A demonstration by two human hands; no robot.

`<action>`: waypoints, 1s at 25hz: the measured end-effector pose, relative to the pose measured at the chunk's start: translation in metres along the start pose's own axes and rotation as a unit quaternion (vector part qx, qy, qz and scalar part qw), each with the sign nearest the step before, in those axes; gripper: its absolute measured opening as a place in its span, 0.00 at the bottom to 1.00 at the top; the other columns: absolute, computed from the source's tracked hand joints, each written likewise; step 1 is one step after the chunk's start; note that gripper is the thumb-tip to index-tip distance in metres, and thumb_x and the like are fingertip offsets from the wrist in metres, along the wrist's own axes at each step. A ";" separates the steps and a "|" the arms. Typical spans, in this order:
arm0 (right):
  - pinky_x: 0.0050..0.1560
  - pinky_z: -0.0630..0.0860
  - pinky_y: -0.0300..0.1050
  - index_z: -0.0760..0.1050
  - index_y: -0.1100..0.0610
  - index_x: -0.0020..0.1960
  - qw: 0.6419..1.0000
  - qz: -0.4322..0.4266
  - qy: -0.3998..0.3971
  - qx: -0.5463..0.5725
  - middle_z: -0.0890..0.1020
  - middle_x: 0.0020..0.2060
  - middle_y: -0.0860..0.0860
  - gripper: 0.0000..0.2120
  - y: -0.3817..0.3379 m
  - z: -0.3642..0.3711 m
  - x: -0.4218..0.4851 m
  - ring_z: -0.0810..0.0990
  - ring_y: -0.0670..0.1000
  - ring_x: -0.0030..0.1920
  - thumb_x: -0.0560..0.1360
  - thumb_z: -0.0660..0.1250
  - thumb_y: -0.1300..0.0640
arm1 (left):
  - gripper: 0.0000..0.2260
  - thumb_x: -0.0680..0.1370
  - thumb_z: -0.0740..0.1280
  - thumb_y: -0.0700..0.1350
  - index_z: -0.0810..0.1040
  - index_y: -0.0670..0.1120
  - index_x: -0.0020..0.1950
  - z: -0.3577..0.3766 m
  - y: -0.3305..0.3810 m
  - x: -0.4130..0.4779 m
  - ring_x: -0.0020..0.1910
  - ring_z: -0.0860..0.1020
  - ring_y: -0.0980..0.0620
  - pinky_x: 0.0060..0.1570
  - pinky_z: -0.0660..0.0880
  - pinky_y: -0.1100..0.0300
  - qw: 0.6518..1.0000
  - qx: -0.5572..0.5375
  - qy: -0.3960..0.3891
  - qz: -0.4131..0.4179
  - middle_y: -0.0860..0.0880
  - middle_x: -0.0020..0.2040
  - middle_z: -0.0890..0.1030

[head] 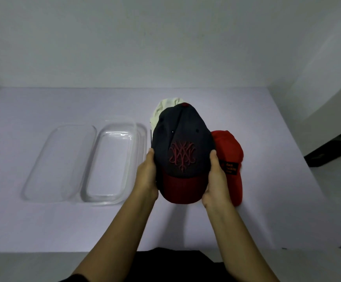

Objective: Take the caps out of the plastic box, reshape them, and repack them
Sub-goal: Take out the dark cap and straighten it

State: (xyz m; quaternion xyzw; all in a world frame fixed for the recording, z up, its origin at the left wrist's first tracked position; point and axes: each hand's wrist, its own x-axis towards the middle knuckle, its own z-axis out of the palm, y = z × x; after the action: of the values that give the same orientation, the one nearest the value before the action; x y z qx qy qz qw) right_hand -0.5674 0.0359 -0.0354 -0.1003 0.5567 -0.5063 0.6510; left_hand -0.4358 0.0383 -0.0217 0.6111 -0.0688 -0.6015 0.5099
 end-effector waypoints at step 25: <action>0.60 0.75 0.58 0.82 0.53 0.53 0.990 0.133 -0.038 0.022 0.85 0.52 0.55 0.18 -0.004 0.019 0.009 0.81 0.59 0.54 0.70 0.68 0.43 | 0.07 0.70 0.64 0.45 0.80 0.45 0.41 -0.008 0.016 0.008 0.36 0.79 0.48 0.38 0.76 0.58 0.995 -0.094 -0.008 -0.040 0.47 0.38 0.82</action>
State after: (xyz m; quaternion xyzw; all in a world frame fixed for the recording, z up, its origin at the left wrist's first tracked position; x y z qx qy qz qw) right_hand -0.5557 0.0190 -0.0314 -0.0296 0.5288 -0.4233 0.7351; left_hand -0.4184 0.0295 -0.0178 0.5578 0.0079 -0.6302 0.5400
